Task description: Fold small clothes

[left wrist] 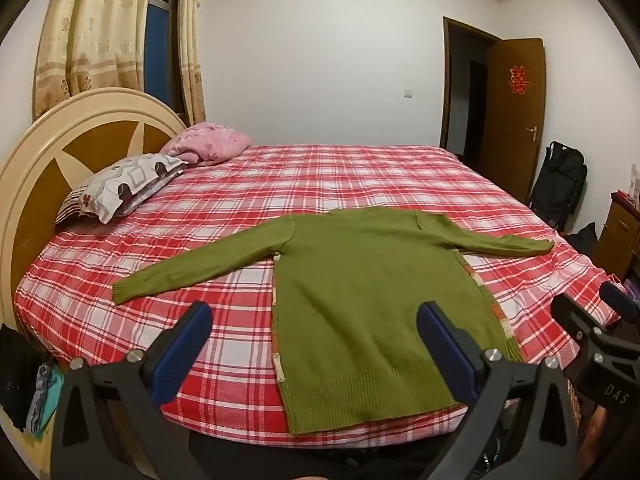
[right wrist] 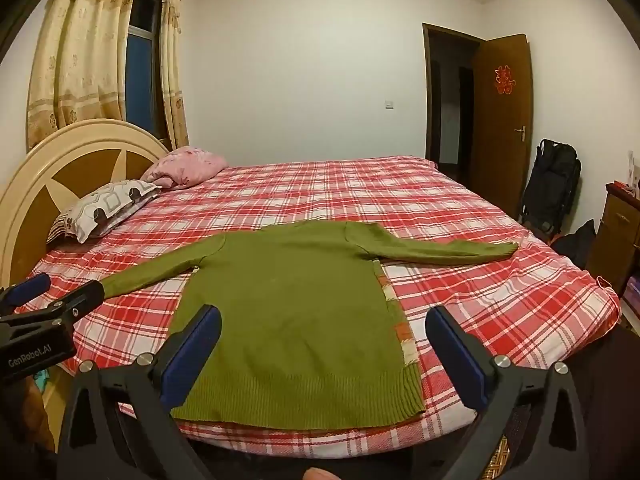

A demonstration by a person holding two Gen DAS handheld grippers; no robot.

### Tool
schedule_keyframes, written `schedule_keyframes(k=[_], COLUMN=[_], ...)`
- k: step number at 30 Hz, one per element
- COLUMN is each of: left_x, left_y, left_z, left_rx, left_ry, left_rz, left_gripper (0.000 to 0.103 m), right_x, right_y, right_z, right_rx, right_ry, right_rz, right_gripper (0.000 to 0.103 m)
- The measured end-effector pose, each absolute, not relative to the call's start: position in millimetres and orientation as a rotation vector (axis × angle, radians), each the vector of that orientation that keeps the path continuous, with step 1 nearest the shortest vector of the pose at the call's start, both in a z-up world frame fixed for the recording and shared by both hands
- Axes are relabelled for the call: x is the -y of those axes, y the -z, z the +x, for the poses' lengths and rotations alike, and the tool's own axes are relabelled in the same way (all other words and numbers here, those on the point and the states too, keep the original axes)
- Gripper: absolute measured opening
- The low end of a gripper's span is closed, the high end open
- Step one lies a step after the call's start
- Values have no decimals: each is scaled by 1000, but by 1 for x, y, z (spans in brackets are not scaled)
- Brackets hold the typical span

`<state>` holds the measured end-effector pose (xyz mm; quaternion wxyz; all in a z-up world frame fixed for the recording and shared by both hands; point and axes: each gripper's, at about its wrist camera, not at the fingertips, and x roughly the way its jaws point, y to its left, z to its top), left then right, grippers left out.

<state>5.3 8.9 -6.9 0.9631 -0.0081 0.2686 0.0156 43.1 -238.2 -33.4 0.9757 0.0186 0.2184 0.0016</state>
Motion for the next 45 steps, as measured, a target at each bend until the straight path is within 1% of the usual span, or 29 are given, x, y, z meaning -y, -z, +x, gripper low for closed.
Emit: schedule_keyframes(k=[9,45], left_x=[-17,-22], left_y=[13,15], left_z=[12,15], left_rx=[-577,-586], left_ry=[-35,-46], left_rz=[-30,-38], left_gripper=[103,103], right_x=[238,241], right_y=[36,38], right_z=[46,48], right_rx=[-460,-469], right_ry=[-6,-9], right_rz=[44,48], right_gripper=[102,102])
